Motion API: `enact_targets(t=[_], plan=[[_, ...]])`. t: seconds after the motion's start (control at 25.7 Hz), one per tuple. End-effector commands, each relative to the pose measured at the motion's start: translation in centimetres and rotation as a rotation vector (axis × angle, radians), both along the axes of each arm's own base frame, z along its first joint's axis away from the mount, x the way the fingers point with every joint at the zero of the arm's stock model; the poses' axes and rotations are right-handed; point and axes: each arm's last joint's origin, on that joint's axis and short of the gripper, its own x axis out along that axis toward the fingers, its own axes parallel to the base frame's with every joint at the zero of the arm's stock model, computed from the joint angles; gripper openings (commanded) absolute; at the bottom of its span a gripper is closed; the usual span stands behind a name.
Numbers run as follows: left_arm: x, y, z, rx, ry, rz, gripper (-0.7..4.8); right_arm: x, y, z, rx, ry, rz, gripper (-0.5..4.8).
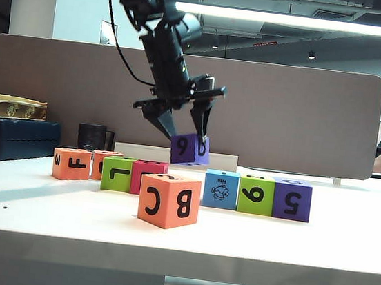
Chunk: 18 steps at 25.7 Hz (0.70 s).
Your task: Select the appropriate blocks from the scattered letter blocks on the table and arrange them in a row to spell out "TURING".
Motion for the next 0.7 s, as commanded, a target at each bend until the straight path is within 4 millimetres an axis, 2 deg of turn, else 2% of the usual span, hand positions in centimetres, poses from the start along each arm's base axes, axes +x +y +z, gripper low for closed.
enact_targets(t=[0.04,0.23,0.7], plan=[[-1.3,-0.2,1.5,-0.015,0.054,0.061,2.86,-0.2,0.0,0.2,-0.003,-0.025,0.000,-0.01],[-2.5,-0.7,1.7,-0.013,0.123,0.101,2.86,-0.2,0.0,0.2,-0.003,-0.025,0.000,-0.01],[-2.1,-1.7,1.7,0.050,-0.006,0.159,2.72,-0.2,0.0,0.2,-0.002,-0.024,0.001,-0.01]])
